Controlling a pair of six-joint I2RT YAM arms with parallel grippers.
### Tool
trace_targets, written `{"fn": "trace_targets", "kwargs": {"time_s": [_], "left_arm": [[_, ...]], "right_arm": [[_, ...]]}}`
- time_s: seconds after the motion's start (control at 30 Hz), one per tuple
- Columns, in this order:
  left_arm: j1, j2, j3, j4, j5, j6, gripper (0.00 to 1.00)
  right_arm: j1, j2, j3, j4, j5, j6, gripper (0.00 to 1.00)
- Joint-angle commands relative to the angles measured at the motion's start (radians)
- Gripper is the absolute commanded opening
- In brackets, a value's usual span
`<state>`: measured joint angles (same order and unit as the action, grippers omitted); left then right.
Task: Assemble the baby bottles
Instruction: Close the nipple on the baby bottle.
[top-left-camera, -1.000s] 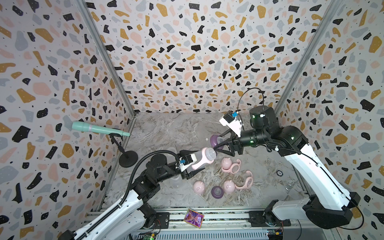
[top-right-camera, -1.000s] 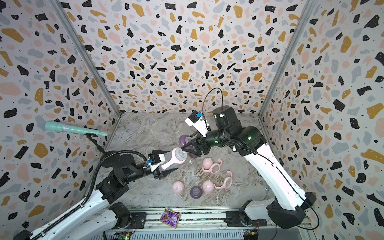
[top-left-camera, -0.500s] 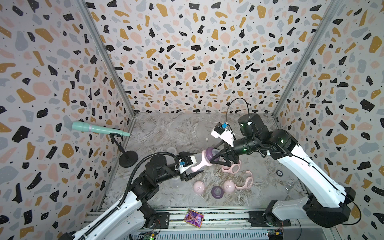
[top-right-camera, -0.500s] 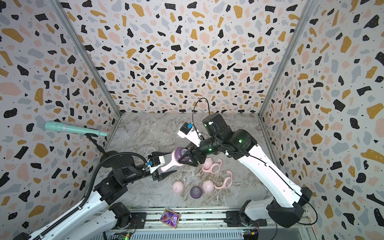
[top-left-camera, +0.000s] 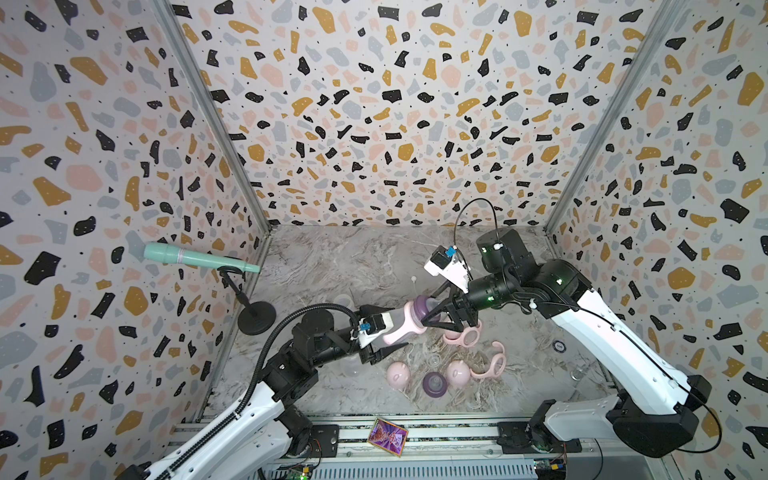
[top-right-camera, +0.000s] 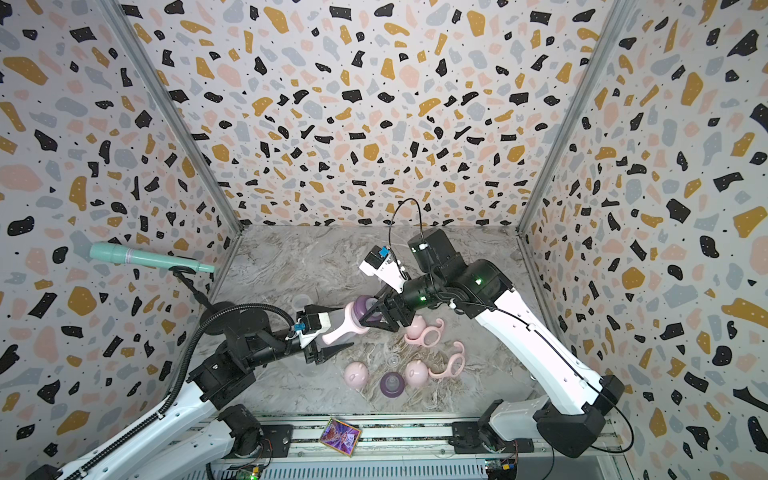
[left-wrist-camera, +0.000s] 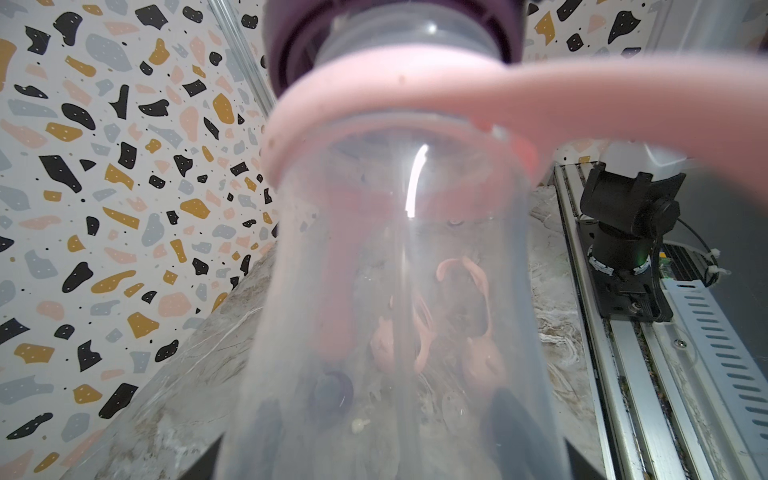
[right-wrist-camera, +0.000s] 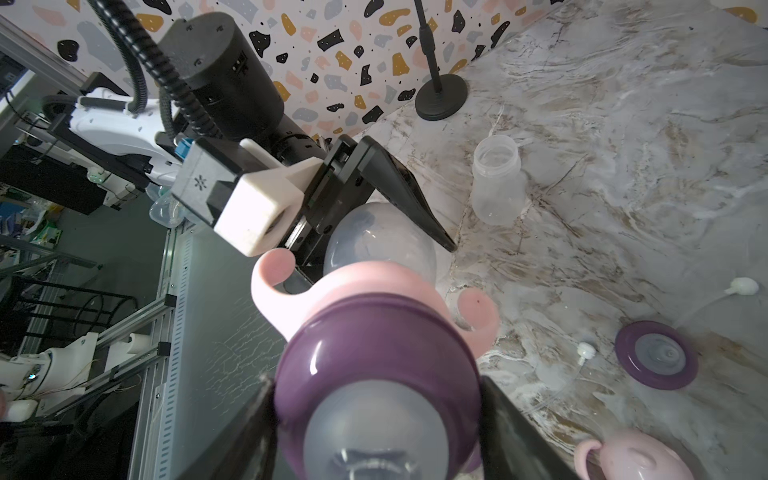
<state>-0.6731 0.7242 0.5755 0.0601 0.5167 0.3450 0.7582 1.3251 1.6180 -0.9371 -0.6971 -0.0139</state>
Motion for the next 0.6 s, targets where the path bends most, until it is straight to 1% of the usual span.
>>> {"fn": "trace_targets", "kwargs": {"time_s": [0.0,0.2,0.33,0.4,0.43,0.53,0.57], "left_arm": [[-0.002,-0.005,0.051,0.101,0.066,0.008,0.00],[-0.002,0.006,0.081,0.067,0.066,0.032,0.00],[-0.002,0.005,0.093,0.050,0.047,0.045,0.00],[-0.002,-0.004,0.089,0.059,-0.009,0.052,0.00],[-0.002,-0.008,0.089,0.063,-0.056,0.061,0.00],[-0.002,-0.030,0.073,0.106,-0.244,0.098,0.00],[-0.002,-0.042,0.061,0.128,-0.304,0.121,0.00]], "right_arm": [[0.002,-0.011,-0.039,0.028,-0.058,-0.022,0.00],[0.054,0.010,-0.087,0.043,-0.030,-0.022,0.00],[0.059,0.004,-0.131,0.093,-0.036,0.004,0.00],[0.059,0.009,-0.158,0.131,-0.058,0.036,0.00],[0.059,0.013,-0.169,0.151,-0.072,0.059,0.00],[0.052,0.019,-0.219,0.261,-0.134,0.178,0.00],[0.043,0.013,-0.247,0.320,-0.161,0.241,0.00]]}}
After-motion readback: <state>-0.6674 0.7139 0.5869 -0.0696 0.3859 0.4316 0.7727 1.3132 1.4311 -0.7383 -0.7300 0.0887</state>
